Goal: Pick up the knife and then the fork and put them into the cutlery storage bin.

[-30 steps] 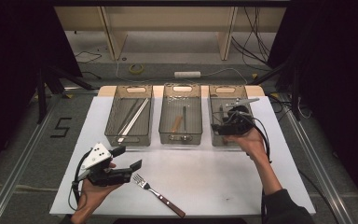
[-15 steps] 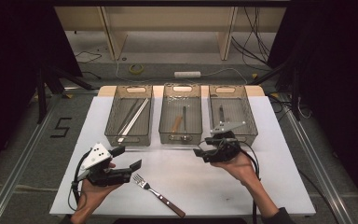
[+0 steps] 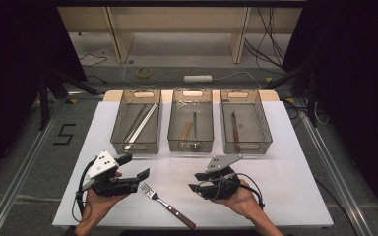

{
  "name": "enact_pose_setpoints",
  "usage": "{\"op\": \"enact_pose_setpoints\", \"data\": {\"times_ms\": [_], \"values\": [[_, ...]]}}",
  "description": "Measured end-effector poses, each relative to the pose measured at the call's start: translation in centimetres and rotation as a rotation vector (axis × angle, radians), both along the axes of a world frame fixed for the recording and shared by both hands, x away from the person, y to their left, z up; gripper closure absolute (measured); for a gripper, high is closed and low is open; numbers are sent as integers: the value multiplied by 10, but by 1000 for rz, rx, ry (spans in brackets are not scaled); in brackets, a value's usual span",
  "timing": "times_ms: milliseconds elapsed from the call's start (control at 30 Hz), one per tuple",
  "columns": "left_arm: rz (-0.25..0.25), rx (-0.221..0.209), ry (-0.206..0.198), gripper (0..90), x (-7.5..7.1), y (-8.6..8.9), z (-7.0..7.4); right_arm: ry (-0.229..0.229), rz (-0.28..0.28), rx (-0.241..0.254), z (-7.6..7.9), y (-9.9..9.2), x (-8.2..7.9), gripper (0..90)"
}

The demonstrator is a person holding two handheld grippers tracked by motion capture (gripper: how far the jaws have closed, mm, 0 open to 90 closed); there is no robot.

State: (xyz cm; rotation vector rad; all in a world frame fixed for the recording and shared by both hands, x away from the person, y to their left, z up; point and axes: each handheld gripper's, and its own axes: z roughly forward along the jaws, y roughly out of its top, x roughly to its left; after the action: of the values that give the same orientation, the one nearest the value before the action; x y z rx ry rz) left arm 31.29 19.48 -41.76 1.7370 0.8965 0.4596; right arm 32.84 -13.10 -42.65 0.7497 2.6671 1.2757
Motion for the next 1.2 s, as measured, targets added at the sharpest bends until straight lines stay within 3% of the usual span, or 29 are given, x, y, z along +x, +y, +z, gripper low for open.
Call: {"op": "enact_pose_setpoints", "data": {"times_ms": [200, 433, 700, 1200], "values": [[-3, 3, 1, 188, 0, 0, 0, 35, 73, -18, -13, 12, -9, 775], [-3, 7, 2, 188, 0, 0, -1, 51, 149, -57, -25, 27, -20, 896], [-3, 5, 1, 188, 0, 0, 0, 77, 228, -102, -39, 44, -31, 900], [-4, 9, 1, 188, 0, 0, 0, 115, 304, -159, -53, 56, -38, 900]]}}
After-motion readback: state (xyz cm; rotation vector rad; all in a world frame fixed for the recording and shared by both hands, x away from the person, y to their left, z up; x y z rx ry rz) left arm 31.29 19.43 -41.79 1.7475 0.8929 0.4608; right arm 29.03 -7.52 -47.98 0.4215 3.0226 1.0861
